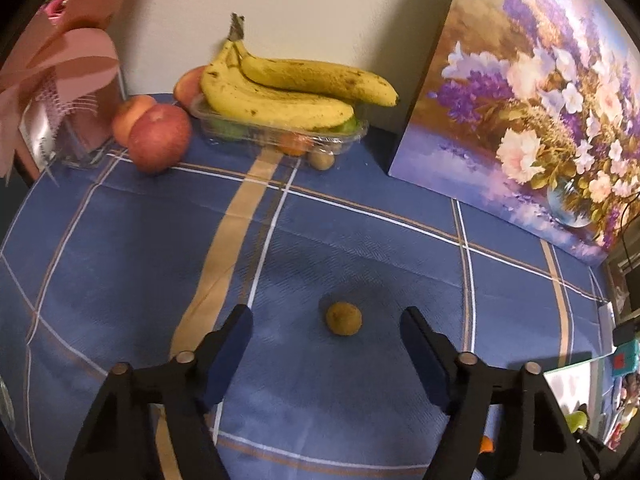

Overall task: Organize fruits
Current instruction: 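Close the left tool on the small brown fruit while the right tool grasps a mandarin, then carry the small brown fruit and the mandarin over the white tray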

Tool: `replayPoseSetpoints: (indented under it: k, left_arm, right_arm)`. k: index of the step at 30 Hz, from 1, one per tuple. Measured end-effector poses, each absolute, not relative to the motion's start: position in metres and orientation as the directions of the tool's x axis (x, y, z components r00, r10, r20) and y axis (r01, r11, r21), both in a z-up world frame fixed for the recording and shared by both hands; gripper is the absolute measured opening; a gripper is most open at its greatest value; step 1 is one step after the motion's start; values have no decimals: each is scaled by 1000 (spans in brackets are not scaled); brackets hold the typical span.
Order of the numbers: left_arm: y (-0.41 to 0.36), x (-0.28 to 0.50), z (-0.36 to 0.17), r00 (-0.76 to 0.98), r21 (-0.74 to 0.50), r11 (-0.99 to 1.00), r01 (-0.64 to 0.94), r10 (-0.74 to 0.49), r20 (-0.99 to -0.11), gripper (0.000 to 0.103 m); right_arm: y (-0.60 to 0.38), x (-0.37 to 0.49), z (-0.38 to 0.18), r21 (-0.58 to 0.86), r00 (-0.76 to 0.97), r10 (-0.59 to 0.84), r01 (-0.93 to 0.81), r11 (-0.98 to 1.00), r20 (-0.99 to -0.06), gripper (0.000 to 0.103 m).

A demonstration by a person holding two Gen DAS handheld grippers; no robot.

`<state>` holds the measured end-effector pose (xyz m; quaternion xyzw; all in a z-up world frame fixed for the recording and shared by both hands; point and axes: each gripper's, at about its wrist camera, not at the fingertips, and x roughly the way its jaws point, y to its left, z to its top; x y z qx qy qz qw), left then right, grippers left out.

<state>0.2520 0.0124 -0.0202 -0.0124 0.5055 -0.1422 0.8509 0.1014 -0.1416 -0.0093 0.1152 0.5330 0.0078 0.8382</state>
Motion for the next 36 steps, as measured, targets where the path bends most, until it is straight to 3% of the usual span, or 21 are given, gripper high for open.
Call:
replayPoseSetpoints:
  k: [10, 17, 20, 36]
  left_arm:
    - [-3, 267, -55, 393, -174, 951, 255, -266, -880, 58]
    - [-5, 269, -71, 363, -215, 941, 261, -302, -882, 28]
    - [-6, 268, -70, 364, -215, 939, 269, -306, -880, 27]
    - [5, 234, -53, 322, -191, 951, 244, -265, -909, 27]
  right_arm:
    - [-133, 109, -54, 142, 311, 103, 104, 984, -945, 51]
    - [-135, 109, -64, 139, 286, 104, 105, 985, -953, 43]
    - [-135, 109, -66, 132, 285, 97, 106, 985, -954, 38]
    - [-143, 93, -31, 147, 338, 99, 118, 982, -936, 37]
